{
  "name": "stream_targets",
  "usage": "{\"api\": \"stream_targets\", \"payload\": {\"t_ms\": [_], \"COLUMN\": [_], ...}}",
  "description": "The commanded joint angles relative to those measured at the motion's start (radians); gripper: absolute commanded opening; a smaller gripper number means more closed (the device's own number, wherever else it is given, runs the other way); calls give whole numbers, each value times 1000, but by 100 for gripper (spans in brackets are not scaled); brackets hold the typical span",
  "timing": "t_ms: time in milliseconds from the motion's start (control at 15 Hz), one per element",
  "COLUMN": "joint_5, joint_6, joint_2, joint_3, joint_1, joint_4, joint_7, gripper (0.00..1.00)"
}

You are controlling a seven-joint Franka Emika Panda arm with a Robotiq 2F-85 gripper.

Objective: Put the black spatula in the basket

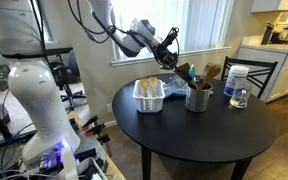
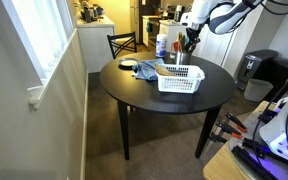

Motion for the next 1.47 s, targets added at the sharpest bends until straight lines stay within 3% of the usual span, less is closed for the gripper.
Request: {"api": "stream_targets", "payload": {"t_ms": [0,200,667,933,1400], "joint_5": [-53,-85,62,189,261], "joint_6": [-5,-10,-65,-149,-318], "joint_2": [-49,-80,-179,-244,-280], "joint_3": [4,10,36,50,107], "joint_1": [1,7,40,74,119], "joint_4": [-21,-3,68,129,289], "joint_7": [20,34,8,-21,47], "gripper": [1,1,1,1,1]}}
